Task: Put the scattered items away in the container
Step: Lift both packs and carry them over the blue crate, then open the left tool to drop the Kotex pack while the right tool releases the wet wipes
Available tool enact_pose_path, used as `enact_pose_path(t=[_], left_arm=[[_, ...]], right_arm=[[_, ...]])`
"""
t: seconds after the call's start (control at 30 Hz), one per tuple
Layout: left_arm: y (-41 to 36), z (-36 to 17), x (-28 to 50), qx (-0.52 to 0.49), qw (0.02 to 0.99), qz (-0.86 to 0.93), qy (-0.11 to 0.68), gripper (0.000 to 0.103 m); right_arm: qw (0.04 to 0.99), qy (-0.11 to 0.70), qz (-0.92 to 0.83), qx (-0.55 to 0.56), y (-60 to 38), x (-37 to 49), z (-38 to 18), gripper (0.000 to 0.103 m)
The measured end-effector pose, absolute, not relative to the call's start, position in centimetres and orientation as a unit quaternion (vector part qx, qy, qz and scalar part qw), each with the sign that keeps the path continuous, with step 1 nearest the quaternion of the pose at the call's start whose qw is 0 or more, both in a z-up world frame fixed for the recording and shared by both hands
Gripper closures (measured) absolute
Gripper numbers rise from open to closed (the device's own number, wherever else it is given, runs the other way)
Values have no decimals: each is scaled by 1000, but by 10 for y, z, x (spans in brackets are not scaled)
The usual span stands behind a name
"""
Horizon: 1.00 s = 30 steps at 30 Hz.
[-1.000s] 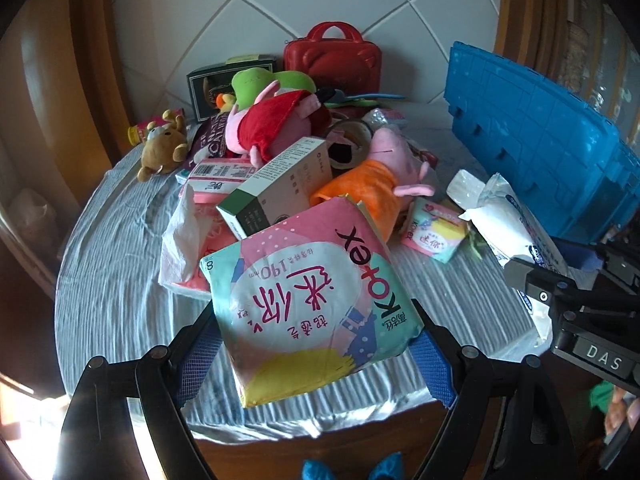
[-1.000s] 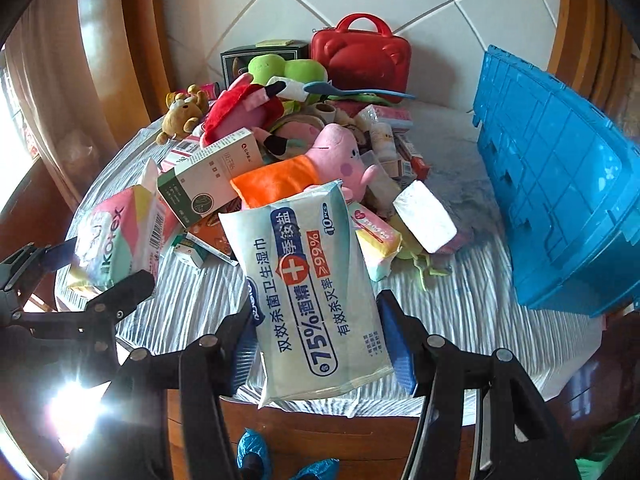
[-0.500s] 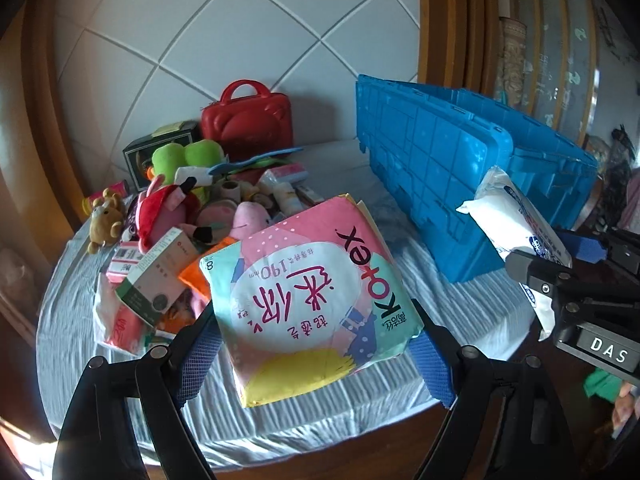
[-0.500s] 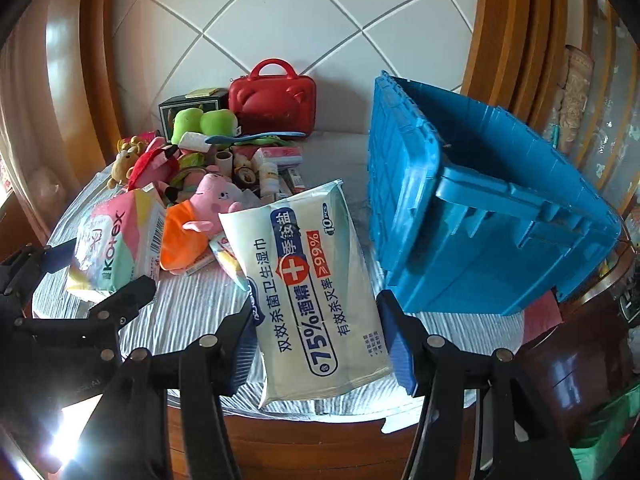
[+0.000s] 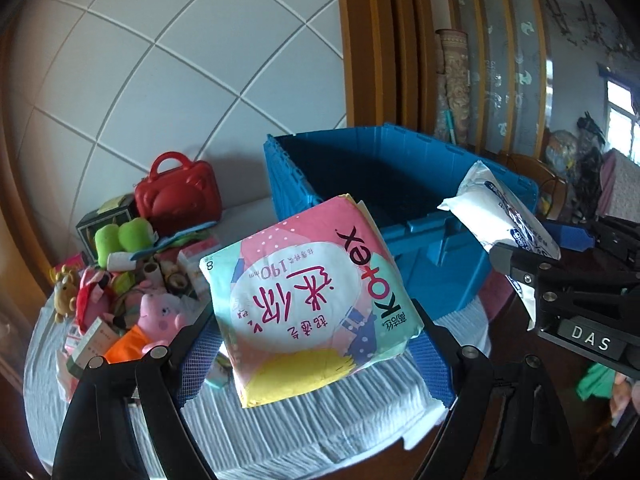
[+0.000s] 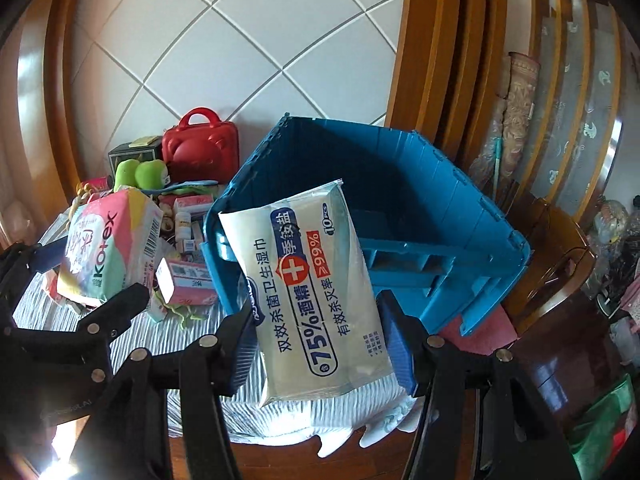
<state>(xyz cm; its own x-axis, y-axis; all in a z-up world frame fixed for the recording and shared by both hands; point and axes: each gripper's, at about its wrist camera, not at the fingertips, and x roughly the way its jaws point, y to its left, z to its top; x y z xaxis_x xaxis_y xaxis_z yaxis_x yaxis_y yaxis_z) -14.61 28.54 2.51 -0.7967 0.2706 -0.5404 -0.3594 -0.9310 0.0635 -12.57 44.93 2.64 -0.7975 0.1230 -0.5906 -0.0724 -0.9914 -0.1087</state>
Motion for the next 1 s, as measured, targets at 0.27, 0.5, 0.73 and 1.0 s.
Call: enact_pose_path(t=[0.27, 0.5, 0.73, 1.0], left_arm=[[332, 58, -190, -235, 196, 948, 87, 16], [379, 63, -249, -259, 200, 942, 80, 16], [433, 51, -316, -307, 166, 935, 65, 16], [468, 27, -377, -358, 118, 924, 69, 16]], right_arm=[[89, -27, 953, -288, 495, -159, 47, 47], [84, -19, 946, -314, 542, -222, 52, 47], [51, -54, 937, -341, 583, -298, 47, 47], [14, -54, 925, -377, 609, -362, 16, 48]])
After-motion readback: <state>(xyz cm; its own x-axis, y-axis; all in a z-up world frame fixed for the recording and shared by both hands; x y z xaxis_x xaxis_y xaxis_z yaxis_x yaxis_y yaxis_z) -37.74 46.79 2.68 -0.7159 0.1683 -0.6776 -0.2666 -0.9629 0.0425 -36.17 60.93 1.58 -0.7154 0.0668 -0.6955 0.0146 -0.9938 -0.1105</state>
